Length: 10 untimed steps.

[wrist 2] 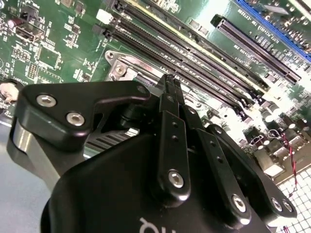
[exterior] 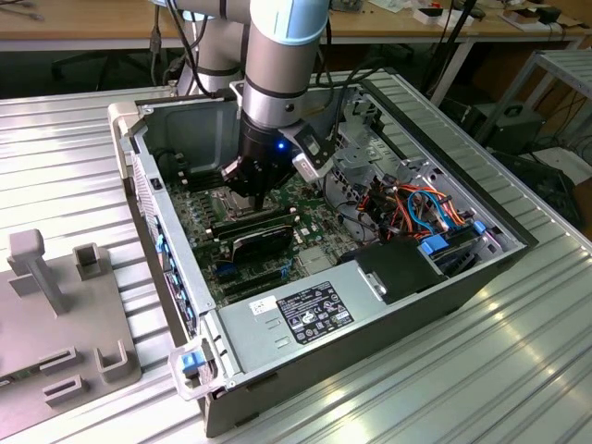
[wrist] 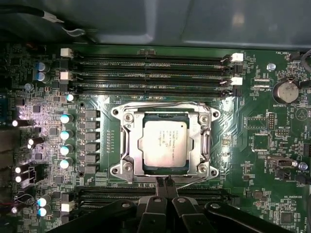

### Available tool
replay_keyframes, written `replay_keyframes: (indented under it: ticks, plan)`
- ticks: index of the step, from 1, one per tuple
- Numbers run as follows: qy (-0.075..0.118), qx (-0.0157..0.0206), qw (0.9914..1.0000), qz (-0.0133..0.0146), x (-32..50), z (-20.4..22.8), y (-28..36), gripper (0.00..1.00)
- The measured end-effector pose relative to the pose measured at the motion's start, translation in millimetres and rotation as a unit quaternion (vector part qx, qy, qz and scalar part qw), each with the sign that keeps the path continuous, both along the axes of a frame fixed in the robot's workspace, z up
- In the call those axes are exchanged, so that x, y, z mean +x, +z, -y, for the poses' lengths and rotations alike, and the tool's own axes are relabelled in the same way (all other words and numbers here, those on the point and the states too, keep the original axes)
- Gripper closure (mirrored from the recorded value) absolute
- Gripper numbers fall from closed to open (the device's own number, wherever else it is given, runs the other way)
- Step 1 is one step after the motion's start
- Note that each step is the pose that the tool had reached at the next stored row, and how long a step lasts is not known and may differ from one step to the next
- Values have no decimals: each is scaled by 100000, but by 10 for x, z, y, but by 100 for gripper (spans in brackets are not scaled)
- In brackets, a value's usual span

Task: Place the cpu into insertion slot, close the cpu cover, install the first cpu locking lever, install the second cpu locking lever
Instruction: 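Install the second cpu locking lever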

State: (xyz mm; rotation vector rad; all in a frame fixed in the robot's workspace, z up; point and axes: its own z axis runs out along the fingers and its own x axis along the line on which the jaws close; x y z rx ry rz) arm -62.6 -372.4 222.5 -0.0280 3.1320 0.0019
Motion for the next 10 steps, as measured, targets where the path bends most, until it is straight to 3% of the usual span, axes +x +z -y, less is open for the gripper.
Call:
replay_keyframes:
  ticks: [10]
  plan:
    - [-2,6,100000,-73,10,1,160,89]
